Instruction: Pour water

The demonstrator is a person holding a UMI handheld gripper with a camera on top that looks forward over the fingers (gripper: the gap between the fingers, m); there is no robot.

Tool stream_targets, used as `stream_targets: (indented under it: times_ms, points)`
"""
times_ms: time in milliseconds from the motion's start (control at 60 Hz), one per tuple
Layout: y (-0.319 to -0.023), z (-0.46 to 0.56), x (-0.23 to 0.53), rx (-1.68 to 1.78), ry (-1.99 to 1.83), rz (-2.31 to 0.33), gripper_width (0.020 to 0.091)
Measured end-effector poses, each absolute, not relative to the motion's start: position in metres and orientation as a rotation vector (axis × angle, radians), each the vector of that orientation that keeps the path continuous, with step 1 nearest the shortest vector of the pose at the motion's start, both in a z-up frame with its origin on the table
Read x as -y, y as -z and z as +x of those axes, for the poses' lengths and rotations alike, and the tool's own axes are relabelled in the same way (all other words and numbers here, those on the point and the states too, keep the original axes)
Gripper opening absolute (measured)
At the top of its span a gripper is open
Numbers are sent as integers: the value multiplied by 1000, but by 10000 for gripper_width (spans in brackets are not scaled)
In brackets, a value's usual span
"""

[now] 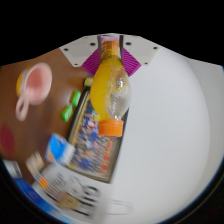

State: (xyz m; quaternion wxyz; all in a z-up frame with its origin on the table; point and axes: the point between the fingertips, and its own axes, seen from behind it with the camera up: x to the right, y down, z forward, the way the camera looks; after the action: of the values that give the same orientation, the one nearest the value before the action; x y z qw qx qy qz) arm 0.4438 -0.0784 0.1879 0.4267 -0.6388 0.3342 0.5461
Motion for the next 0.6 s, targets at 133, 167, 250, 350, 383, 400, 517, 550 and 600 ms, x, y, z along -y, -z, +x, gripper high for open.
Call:
stream_targets:
  times_ms: [133,167,250,350,383,400,517,550,600]
  points:
    - [-210,519,75,-515,-892,-1667,235]
    - [-212,539,74,-448,-769,-1675,235]
    - [-204,591,72,-309,-467,-1697,237]
    - [-168,648,76,-190,-181,-1735,236]
    - [-154,663,70,-171,-111,-1769,236]
    - [-145,671,69,-161,-78,-1782,235]
    - [-84,708,68,-124,52,-1858,234]
    - [-66,713,69,-132,51,-1882,234]
    - [-41,716,71,-149,45,-1904,235]
